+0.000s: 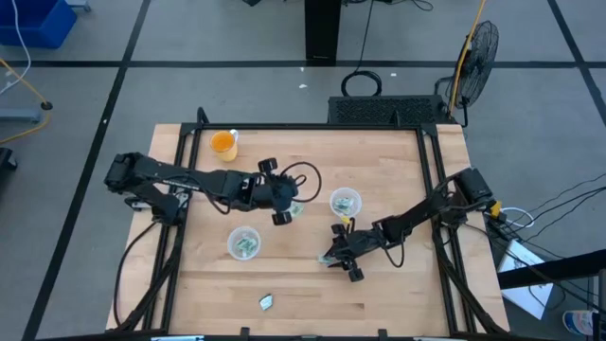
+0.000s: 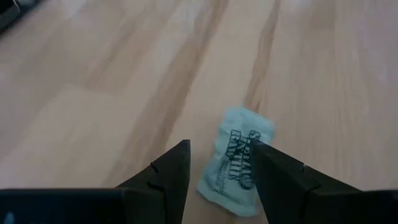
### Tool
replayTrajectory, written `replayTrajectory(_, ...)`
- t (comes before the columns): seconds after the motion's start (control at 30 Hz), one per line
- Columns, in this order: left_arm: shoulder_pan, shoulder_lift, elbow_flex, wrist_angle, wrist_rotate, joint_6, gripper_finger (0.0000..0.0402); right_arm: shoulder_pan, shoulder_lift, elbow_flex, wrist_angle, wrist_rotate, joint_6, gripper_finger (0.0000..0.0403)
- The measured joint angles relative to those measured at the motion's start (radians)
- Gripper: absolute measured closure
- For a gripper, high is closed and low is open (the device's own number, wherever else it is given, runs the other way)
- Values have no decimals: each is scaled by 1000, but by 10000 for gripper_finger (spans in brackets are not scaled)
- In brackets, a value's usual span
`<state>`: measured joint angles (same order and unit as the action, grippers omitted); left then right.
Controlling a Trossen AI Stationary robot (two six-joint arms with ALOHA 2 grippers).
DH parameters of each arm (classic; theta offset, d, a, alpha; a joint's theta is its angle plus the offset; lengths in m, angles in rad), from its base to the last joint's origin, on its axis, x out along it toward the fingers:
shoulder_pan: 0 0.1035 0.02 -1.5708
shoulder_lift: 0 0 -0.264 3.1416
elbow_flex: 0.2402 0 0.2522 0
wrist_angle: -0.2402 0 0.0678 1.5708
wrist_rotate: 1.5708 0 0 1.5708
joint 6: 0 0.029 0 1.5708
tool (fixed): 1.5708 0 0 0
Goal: Pick and place Stevia / Truvia into bins
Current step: Put the white stevia packet into the top transparent container
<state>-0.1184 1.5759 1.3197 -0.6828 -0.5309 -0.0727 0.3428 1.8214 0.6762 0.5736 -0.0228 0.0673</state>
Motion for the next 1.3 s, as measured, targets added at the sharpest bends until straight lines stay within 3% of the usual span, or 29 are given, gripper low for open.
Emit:
replayTrajectory(0.33,26,0,0,0,15,-8,321,0,60,1,38,51,-1,259)
replayTrajectory(0.73,26,0,0,-1,34,-67,321,-15,64,0,70,67,-24,390)
replayTrajectory(0.8,26,0,0,-1,34,-69,321,-15,49,0,78,70,-57,396)
replayTrajectory(1.03,26,0,0,-3,34,-70,321,-13,-177,6,-77,112,-133,399)
replayTrajectory(1.17,26,0,0,-3,34,-73,321,-16,-378,5,-294,298,-198,398)
replayTrajectory(1.3,26,0,0,-2,34,-95,321,-51,-540,4,-535,468,-149,400)
